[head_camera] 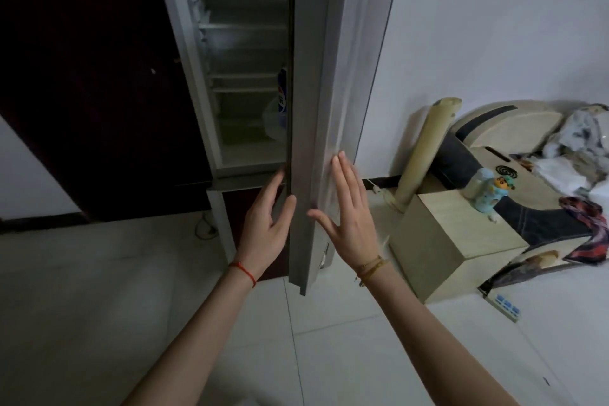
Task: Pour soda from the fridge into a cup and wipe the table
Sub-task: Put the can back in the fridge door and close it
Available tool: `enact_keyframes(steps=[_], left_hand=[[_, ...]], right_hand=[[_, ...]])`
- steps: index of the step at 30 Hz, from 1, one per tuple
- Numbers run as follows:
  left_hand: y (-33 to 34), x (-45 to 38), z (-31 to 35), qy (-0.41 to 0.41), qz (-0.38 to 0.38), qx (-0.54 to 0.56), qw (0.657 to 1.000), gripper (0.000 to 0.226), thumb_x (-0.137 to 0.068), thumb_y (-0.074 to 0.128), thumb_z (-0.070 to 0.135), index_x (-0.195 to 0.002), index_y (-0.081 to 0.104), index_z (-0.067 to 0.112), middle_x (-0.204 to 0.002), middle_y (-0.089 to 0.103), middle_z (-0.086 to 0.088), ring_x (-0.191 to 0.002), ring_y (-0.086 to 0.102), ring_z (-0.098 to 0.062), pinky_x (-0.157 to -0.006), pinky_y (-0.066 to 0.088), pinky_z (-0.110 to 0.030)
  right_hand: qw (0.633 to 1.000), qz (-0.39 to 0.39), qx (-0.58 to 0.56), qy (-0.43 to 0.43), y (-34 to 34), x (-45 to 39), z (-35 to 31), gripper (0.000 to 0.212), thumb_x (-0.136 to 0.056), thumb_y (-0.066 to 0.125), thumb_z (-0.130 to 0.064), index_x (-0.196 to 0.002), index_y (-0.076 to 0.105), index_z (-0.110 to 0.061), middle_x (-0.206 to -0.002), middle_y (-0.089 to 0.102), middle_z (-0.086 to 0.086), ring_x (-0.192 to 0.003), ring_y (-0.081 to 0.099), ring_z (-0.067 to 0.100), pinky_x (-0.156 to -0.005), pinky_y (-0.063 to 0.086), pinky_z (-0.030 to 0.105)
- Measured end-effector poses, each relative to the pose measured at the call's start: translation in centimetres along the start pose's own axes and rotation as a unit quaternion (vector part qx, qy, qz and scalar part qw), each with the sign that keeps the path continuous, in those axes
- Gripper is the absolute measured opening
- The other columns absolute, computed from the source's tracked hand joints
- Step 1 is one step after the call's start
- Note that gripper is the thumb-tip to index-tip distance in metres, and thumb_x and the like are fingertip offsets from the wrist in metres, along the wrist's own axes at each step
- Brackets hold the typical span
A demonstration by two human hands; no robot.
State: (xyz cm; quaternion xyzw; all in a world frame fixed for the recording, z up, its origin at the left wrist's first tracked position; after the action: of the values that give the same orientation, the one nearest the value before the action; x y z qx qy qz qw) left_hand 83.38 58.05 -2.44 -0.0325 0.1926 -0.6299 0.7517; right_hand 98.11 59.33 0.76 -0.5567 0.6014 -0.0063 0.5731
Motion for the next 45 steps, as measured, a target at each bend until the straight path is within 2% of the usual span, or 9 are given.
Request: enact_keyframes(steps=[7,11,16,21,25,30,34,39,45], left_hand=[[-6.3,-3.5,-3.1,0.009,-0.026,-0.024,0.999,0.056,-0.101,0.048,0.031,-0.153,0.027,0.028,-0.157,0.031,0.011,-0.142,0.029,-0.002,-0.114,0.03,-0.021],[-9.6,-6.5,-5.5,-0.006,-0.014,-0.067,0.998,0.06,-0.1,0.049,0.032,-0.155,0.024,0.026,-0.158,0.032,0.004,-0.144,0.033,-0.014,-0.116,0.035,-0.04],[-13.0,-10.3,-7.0,-0.012,-0.013,-0.072,0.997,0.056,-0.103,0.044,0.026,-0.154,0.024,0.034,-0.153,0.04,0.005,-0.135,0.042,-0.011,-0.11,0.038,-0.032],[-16.1,-14.0,-8.6,-0.005,-0.018,-0.094,0.995,0.055,-0.104,0.039,0.018,-0.155,0.021,0.032,-0.155,0.034,0.01,-0.126,0.031,0.006,-0.089,0.025,0.008],[-18.0,-17.1,-10.2,-0.011,-0.015,-0.09,0.996,0.053,-0.105,0.036,0.016,-0.153,0.026,0.033,-0.15,0.038,0.014,-0.13,0.035,0.002,-0.1,0.027,-0.007],[-20.3,-20.2,-12.1,0.011,0.05,-0.127,0.991,0.041,-0.104,0.038,0.015,-0.144,0.046,0.02,-0.145,0.048,0.004,-0.127,0.042,-0.001,-0.094,0.026,0.005],[-21.2,-22.9,-13.6,0.023,0.068,-0.159,0.985,0.041,-0.104,0.038,0.015,-0.143,0.048,0.018,-0.146,0.049,0.0,-0.131,0.046,-0.012,-0.11,0.034,-0.02],[-22.5,-26.2,-15.0,0.013,0.071,-0.154,0.985,0.037,-0.105,0.037,0.015,-0.138,0.053,0.016,-0.142,0.052,0.001,-0.128,0.049,-0.01,-0.103,0.034,-0.011],[-23.8,-28.1,-17.0,-0.003,0.106,-0.117,0.987,0.039,-0.104,0.04,0.018,-0.142,0.05,0.022,-0.142,0.053,0.007,-0.131,0.047,-0.005,-0.113,0.037,-0.025]], right_hand=[[1.0,-0.002,-0.003,-0.005,6.8,-4.0,-4.1,0.079,-0.093,0.06,-0.039,-0.152,0.019,-0.006,-0.161,0.013,0.005,-0.15,0.01,0.022,-0.121,0.02,0.044],[1.0,-0.008,-0.011,-0.01,9.9,-6.8,-5.6,0.075,-0.095,0.056,-0.039,-0.152,0.019,-0.006,-0.162,0.012,0.006,-0.15,0.008,0.023,-0.121,0.018,0.044],[1.0,-0.023,-0.013,-0.002,13.3,-10.4,-6.3,0.072,-0.097,0.052,-0.04,-0.152,0.019,-0.007,-0.162,0.014,0.005,-0.15,0.004,0.023,-0.121,0.018,0.045],[0.999,-0.047,0.001,-0.024,17.1,-13.4,-6.4,0.076,-0.096,0.055,-0.04,-0.153,0.016,-0.01,-0.162,0.012,0.006,-0.15,0.002,0.026,-0.12,0.019,0.048],[0.998,-0.052,0.011,-0.033,20.1,-15.6,-6.4,0.075,-0.096,0.054,-0.039,-0.154,0.015,-0.011,-0.162,0.009,0.005,-0.15,0.001,0.026,-0.119,0.02,0.051],[0.998,-0.044,0.017,-0.042,23.4,-18.2,-5.9,0.073,-0.097,0.056,-0.035,-0.154,0.016,-0.012,-0.162,0.01,0.004,-0.15,0.001,0.028,-0.118,0.021,0.053],[0.998,-0.038,0.025,-0.053,25.3,-20.3,-5.3,0.07,-0.097,0.055,-0.034,-0.153,0.019,-0.012,-0.162,0.013,0.004,-0.15,0.002,0.028,-0.118,0.02,0.053],[0.997,-0.047,0.021,-0.053,27.3,-22.6,-4.3,0.065,-0.099,0.05,-0.034,-0.153,0.02,-0.013,-0.162,0.014,0.001,-0.15,0.004,0.022,-0.12,0.014,0.05],[0.996,-0.063,0.03,-0.058,29.4,-25.3,-2.8,0.065,-0.1,0.049,-0.033,-0.153,0.018,-0.014,-0.162,0.011,0.0,-0.15,0.002,0.017,-0.121,0.012,0.05]])
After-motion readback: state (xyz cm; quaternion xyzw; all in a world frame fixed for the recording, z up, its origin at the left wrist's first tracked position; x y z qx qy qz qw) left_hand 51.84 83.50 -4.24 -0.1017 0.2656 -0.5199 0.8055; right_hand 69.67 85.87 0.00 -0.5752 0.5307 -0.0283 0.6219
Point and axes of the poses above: each hand's wrist, its own x-axis away from the middle knuckle, its own y-axis out of the palm, z = x × y, the point moved 10 cm from there along -x, towards the middle knuckle
